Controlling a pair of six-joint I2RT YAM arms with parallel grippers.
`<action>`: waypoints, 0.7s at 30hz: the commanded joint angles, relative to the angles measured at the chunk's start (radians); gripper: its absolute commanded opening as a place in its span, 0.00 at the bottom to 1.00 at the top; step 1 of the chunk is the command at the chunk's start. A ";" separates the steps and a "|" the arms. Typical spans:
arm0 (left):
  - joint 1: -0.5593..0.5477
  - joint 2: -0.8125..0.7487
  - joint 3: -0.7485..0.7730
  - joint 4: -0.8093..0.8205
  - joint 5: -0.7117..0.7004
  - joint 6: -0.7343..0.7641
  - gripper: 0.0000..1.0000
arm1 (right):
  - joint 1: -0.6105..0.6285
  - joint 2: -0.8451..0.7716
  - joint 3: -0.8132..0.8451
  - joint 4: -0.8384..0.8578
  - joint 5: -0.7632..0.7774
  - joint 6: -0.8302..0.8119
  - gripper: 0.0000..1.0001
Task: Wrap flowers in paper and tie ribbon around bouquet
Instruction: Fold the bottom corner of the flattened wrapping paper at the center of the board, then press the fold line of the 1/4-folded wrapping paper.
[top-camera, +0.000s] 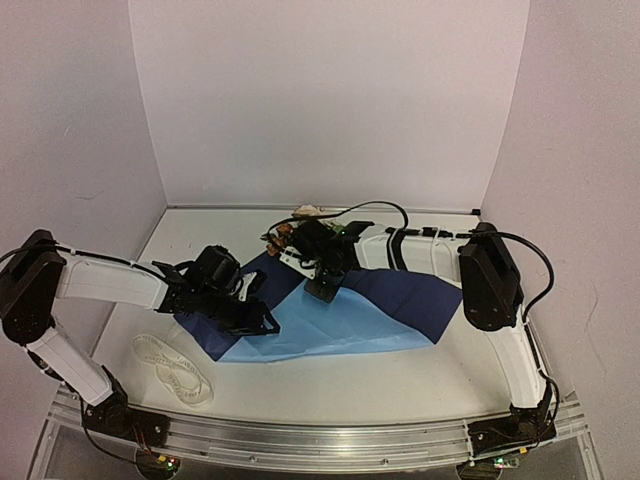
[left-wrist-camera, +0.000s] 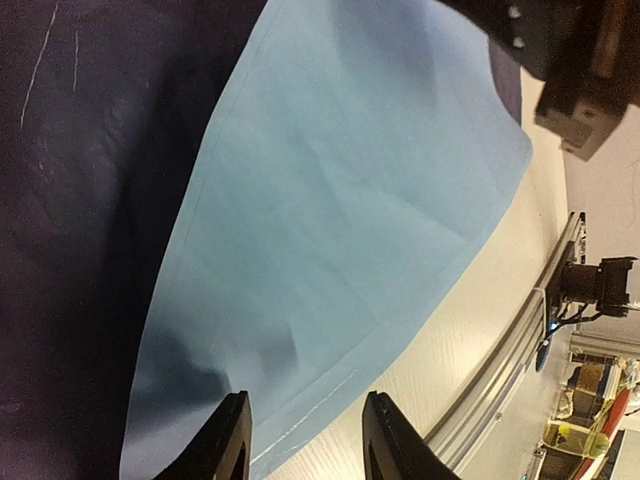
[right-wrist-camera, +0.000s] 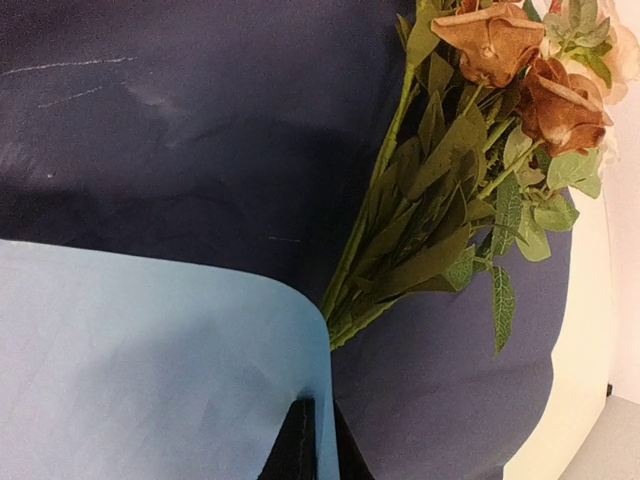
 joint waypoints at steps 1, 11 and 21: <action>-0.006 0.055 -0.029 0.036 -0.017 -0.010 0.36 | -0.005 0.007 0.002 0.012 0.055 0.060 0.00; -0.006 0.141 -0.007 -0.039 -0.134 -0.043 0.20 | -0.010 -0.094 -0.022 -0.062 0.049 0.189 0.42; -0.006 0.158 0.005 -0.079 -0.179 -0.055 0.19 | -0.009 -0.443 -0.289 -0.175 -0.218 0.700 0.63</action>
